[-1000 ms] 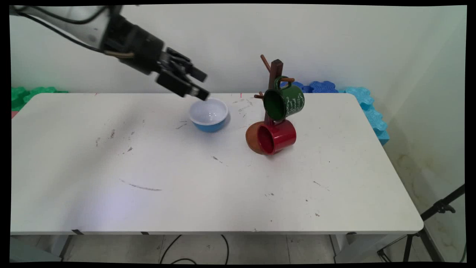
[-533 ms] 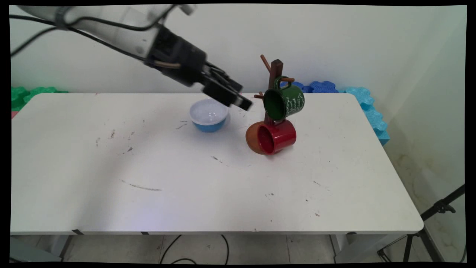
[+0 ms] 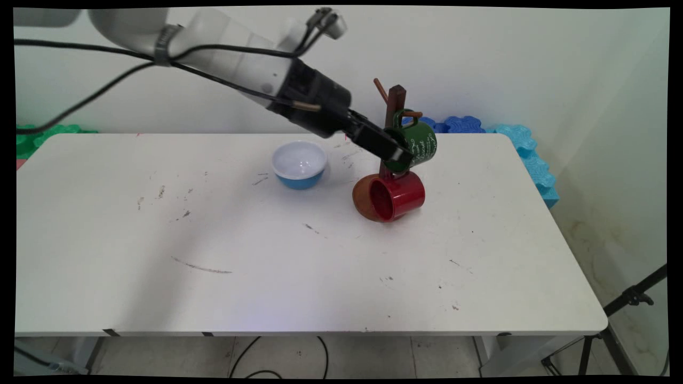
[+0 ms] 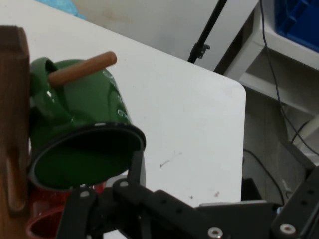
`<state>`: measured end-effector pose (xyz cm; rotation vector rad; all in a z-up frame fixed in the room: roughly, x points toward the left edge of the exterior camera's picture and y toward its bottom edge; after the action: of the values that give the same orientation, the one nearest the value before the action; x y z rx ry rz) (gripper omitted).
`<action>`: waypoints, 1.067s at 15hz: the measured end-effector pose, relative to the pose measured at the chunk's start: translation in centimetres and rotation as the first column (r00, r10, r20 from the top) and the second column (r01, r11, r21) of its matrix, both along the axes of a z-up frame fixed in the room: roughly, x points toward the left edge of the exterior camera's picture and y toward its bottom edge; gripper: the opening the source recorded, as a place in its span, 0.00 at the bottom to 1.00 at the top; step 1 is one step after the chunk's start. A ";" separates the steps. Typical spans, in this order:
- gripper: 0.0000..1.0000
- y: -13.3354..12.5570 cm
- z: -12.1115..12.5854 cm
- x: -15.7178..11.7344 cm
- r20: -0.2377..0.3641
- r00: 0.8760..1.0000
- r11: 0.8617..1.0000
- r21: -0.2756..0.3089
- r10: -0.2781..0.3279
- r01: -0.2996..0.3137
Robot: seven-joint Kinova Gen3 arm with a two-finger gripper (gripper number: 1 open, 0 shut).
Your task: Pick up the green mug from the rack
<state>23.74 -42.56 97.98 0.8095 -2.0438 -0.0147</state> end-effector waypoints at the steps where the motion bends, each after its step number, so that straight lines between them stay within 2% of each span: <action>1: 1.00 -0.2 -0.3 -0.5 -0.001 1.000 1.000 0.006 0.008 -0.008; 8: 1.00 -1.1 -3.1 -2.2 0.001 0.999 0.999 0.021 0.042 -0.042; 16: 1.00 -1.3 -6.2 -2.7 -0.034 0.999 0.999 -0.035 0.027 -0.028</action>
<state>21.04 -43.87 91.75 0.8097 -1.9962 0.0233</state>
